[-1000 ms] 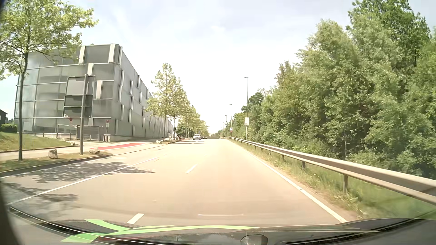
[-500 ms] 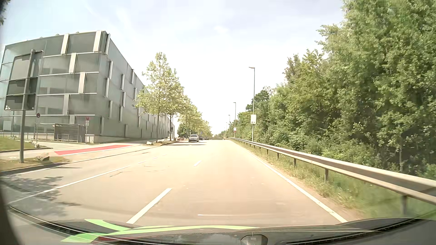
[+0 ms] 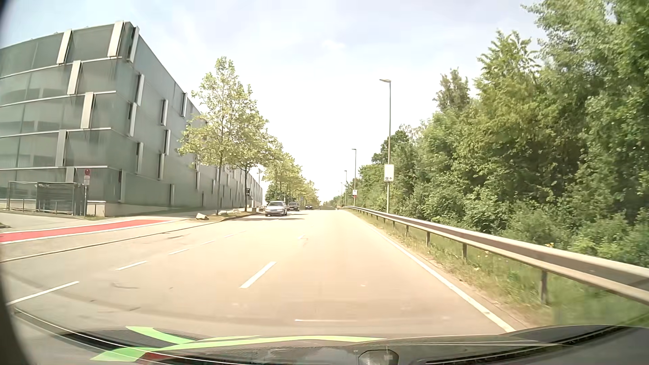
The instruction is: Follow the waypoints while adhering to traffic rules and regulations
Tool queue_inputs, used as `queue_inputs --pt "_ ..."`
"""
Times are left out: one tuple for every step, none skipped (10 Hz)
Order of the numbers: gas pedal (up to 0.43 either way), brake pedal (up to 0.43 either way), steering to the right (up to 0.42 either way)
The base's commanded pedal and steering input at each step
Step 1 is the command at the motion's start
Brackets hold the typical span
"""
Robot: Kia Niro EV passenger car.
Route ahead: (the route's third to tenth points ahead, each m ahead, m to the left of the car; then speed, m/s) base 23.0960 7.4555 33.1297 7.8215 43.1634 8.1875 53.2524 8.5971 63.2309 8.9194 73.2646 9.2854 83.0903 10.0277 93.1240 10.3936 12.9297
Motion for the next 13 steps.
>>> queue_inputs --pt "0.169 0.0 -0.011" --pt "0.169 0.0 -0.012" --pt "0.177 0.0 -0.012" --pt "0.177 0.0 -0.011" --pt "0.177 0.0 -0.011" --pt "0.177 0.0 -0.011" --pt "0.177 0.0 -0.011" --pt "0.177 0.0 -0.009" --pt "0.177 0.0 -0.009" --pt "0.177 0.0 -0.009" --pt "0.177 0.0 -0.009" --pt "0.177 0.0 -0.009" --pt "0.189 0.0 -0.009"
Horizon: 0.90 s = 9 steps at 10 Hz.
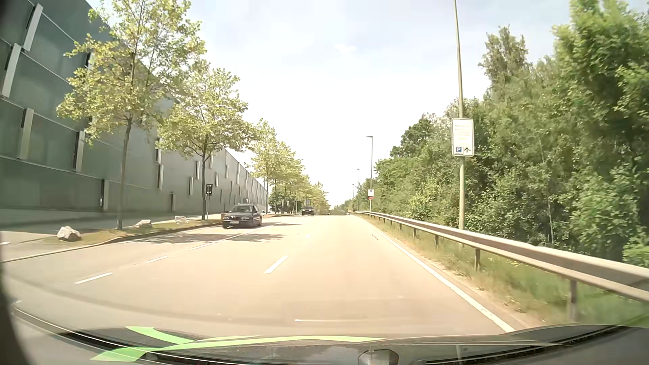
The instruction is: Follow the waypoints while adhering to traffic rules and regulations
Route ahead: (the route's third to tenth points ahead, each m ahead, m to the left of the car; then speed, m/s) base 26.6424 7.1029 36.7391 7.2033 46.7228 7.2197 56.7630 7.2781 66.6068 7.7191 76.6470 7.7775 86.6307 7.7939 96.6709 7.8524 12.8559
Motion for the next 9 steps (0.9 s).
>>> queue_inputs --pt "0.189 0.0 -0.008" --pt "0.189 0.0 -0.008" --pt "0.189 0.0 -0.007" --pt "0.189 0.0 -0.006" --pt "0.197 0.0 -0.006" --pt "0.197 0.0 -0.005" --pt "0.197 0.0 -0.004" --pt "0.197 0.0 -0.003" --pt "0.197 0.0 -0.003"
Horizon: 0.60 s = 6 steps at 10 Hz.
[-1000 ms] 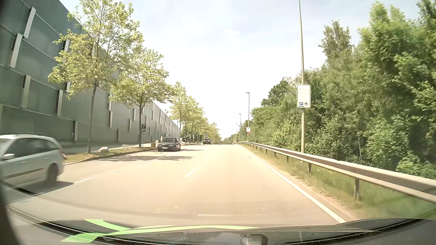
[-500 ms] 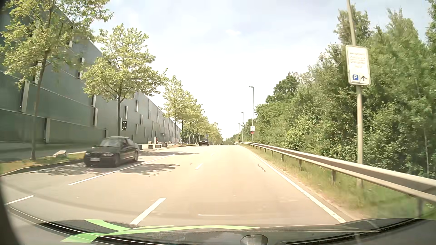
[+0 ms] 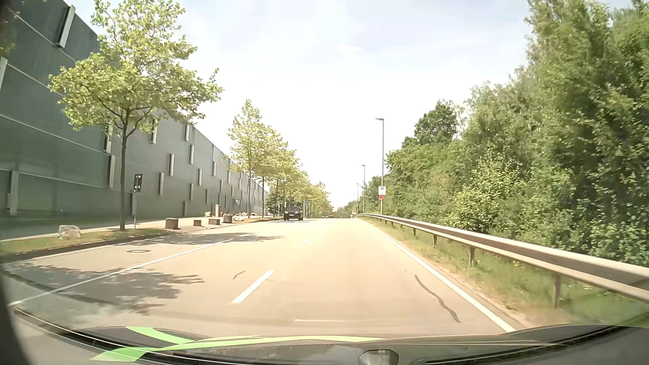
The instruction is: Follow the waypoints while adhering to traffic rules and regulations
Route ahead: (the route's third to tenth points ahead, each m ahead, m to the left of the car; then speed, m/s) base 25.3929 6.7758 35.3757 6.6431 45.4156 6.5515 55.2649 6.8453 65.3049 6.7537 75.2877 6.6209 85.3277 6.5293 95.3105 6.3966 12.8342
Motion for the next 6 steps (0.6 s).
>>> queue_inputs --pt "0.197 0.0 -0.003" --pt "0.197 0.0 -0.002" --pt "0.197 0.0 -0.003" --pt "0.197 0.0 -0.003" --pt "0.197 0.0 -0.003" --pt "0.197 0.0 -0.003"
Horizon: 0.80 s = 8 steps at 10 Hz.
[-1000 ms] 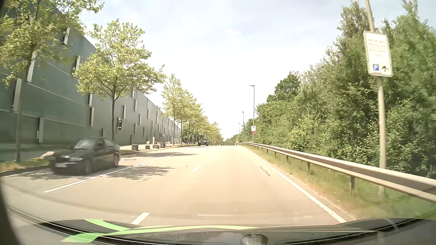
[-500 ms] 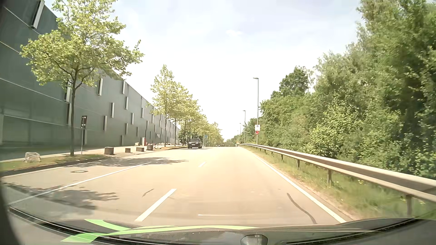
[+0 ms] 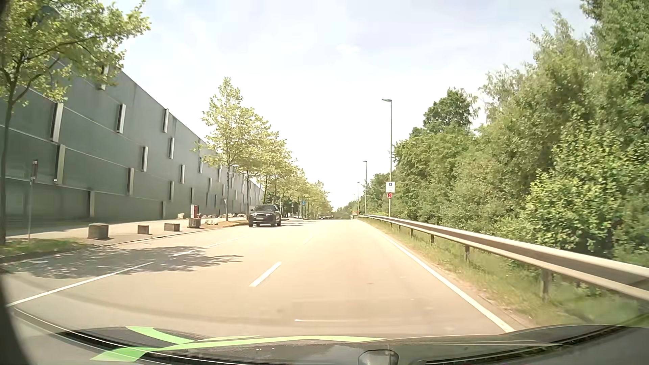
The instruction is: Follow the waypoints while adhering to traffic rules and regulations
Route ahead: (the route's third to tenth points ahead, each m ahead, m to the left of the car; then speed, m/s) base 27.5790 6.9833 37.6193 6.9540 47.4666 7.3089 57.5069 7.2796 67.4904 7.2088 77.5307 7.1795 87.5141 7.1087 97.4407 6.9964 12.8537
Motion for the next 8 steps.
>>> queue_inputs --pt "0.197 0.0 -0.004" --pt "0.197 0.0 -0.004" --pt "0.197 0.0 -0.004" --pt "0.197 0.0 -0.004" --pt "0.197 0.0 -0.004" --pt "0.197 0.0 -0.004" --pt "0.197 0.0 -0.004" --pt "0.197 0.0 -0.004"
